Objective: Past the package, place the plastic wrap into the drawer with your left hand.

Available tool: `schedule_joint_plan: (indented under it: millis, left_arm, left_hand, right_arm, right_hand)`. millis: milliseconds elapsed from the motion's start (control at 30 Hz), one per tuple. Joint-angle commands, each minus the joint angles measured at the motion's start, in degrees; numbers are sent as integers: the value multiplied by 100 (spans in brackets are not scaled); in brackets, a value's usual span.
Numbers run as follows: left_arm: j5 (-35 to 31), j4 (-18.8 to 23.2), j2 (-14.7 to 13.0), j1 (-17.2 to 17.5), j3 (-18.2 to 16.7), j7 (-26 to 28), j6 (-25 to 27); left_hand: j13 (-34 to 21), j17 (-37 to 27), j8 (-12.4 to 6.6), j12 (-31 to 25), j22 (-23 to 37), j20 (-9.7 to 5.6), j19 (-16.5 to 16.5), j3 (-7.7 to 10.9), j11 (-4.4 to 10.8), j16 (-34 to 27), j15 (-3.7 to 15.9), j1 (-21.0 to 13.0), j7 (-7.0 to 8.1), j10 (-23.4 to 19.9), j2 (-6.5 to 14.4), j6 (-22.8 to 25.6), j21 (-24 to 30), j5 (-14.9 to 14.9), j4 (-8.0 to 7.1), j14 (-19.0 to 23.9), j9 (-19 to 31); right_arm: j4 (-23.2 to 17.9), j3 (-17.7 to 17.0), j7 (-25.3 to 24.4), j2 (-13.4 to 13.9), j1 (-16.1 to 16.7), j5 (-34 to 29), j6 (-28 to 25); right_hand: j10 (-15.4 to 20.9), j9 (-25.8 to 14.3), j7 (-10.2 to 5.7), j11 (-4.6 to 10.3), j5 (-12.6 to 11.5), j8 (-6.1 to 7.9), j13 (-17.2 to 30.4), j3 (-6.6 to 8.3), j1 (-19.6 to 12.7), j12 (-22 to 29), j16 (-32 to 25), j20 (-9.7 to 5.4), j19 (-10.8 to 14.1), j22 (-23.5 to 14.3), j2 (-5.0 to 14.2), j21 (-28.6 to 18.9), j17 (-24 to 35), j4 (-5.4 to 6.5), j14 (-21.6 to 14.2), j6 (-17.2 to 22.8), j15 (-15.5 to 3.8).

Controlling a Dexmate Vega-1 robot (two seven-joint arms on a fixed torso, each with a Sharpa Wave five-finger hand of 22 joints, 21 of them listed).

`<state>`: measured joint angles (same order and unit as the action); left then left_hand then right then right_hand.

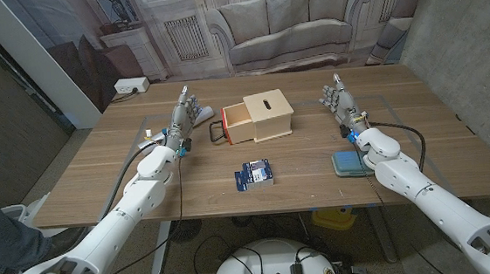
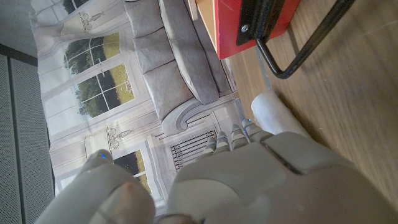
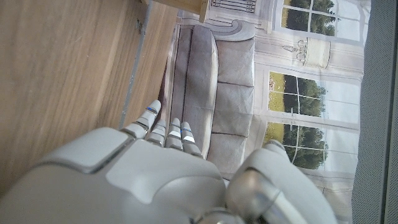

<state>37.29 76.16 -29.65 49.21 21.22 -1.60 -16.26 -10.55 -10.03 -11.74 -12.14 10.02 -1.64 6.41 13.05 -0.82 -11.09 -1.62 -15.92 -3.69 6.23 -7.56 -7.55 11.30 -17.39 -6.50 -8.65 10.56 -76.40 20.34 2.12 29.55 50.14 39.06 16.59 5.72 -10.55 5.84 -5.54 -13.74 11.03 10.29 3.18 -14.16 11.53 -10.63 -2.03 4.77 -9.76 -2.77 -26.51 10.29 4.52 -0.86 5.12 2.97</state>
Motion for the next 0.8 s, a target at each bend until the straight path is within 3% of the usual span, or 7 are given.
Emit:
schedule_joint_plan:
  millis: [33, 267, 600, 800]
  left_arm:
    - [42, 129, 10, 65, 3, -29, -45]
    - [-29, 321, -83, 121, -12, 11, -56]
    - [-308, 923, -412, 296, -91, 434, 200]
    - [-476, 1074, -537, 319, -130, 640, 315]
  left_hand:
    - [-17, -30, -54, -44, 16, 16, -11, 51, -12, -38, 8, -80, -16, -41, 26, 56, 41, -35, 24, 39, 13]
    - [-17, -29, -125, -135, 14, 60, -221, 43, 22, -96, 27, -200, -8, -395, 100, 378, 91, -81, 73, 376, 12]
    - [-18, -29, -165, -169, 12, 25, -345, 30, 29, -117, 39, -290, -16, -601, 127, 598, 105, -108, 113, 588, 13]
    - [-18, -28, -170, -180, 12, 18, -396, 36, 30, -116, 50, -337, -20, -676, 152, 656, 111, -117, 131, 647, 14]
  right_arm:
    - [32, -52, 177, -45, 99, 170, 119]
    - [46, -45, 150, -36, 70, 156, 68]
    - [127, -54, 203, -47, 16, 179, 75]
    - [76, -51, 122, -23, 49, 126, 63]
  right_hand:
    - [39, -10, 21, 30, -19, 30, 24, 6, -33, 24, -33, -111, 48, -18, 22, -17, 31, 36, 7, 21, 43]
    - [41, -9, 12, 25, -28, 33, 24, 4, -38, 26, -32, -111, 49, -18, 32, 4, 30, 33, 5, 38, 29]
    - [49, -9, 9, 19, -37, 37, 25, 7, -48, 31, -35, -106, 59, -19, 56, 25, 30, 30, -2, 58, 37]
    - [66, -9, 5, 14, -44, 37, 25, 12, -61, 39, -37, -106, 76, -20, 77, 40, 29, 26, -12, 67, 49]
